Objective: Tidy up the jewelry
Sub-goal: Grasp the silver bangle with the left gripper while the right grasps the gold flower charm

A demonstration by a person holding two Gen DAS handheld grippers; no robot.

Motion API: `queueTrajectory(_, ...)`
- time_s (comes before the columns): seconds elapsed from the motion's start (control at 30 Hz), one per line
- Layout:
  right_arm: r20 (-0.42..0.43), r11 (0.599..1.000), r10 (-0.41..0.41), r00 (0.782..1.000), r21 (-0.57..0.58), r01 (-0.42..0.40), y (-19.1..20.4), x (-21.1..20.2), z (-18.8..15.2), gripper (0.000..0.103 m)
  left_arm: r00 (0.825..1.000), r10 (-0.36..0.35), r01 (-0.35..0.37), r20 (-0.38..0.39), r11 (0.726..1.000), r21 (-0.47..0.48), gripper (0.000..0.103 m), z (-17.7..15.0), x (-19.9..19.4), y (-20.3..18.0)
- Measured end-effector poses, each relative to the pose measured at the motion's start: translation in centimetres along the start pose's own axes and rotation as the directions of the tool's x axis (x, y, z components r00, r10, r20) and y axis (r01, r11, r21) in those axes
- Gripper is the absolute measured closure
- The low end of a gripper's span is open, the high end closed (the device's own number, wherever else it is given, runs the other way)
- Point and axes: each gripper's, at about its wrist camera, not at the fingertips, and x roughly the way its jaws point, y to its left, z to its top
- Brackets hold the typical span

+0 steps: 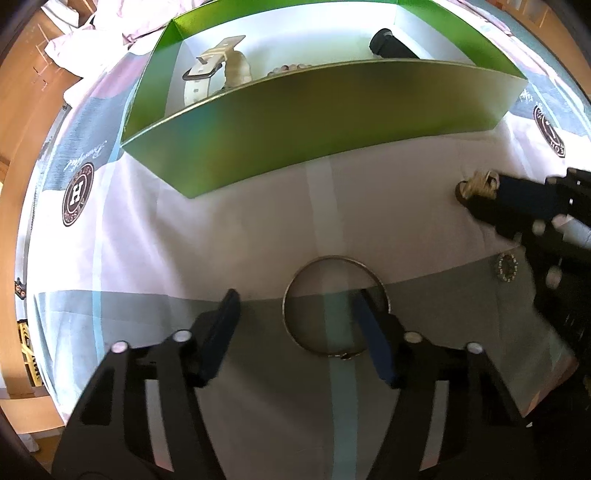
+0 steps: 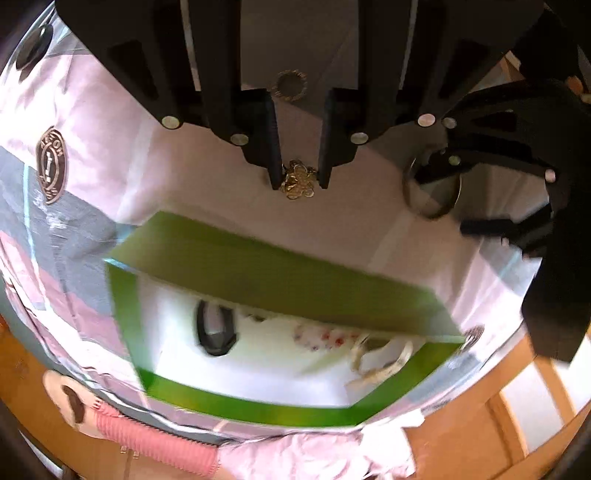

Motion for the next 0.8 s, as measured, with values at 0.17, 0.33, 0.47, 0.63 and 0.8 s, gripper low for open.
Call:
queueTrajectory(0.17,-0.006,0.992,-0.039,0.999,0.117,0.039,-3.1,-0.3,0.4,0.083,1.0,-0.023,0.023,0.0,1.0,-0.019,0.056,0.1,-0.4,0.7)
queueTrajectory(0.33,-0.041,0.984,-0.055,0.998,0.169,0.061,-4.4,0.2,-0.2,0.083,1.0,-0.029,0.029,-0.007,0.997,-0.072,0.048,0.6,-0.6,2.7)
queueTrajectory(0.47,-0.044,0.984,-0.052,0.998,0.166,0.059,-4.2,0.3,-0.4,0.083,0.997,-0.081,0.078,-0.017,0.991,-0.108,0.04,0.6,-0.4,3.9)
queueTrajectory(0.63,-0.056,0.987,-0.051,0.997,0.15,0.059,-3.7,0.6,-0.7,0.083,0.996,-0.088,0.089,0.017,0.995,-0.036,0.029,0.5,-1.0,2.9)
queueTrajectory(0.8,-0.079,0.989,-0.054,0.995,0.135,0.065,-3.3,1.1,-0.6,0.076,0.998,-0.054,0.054,-0.012,0.998,0.012,0.025,0.4,-0.3,1.8)
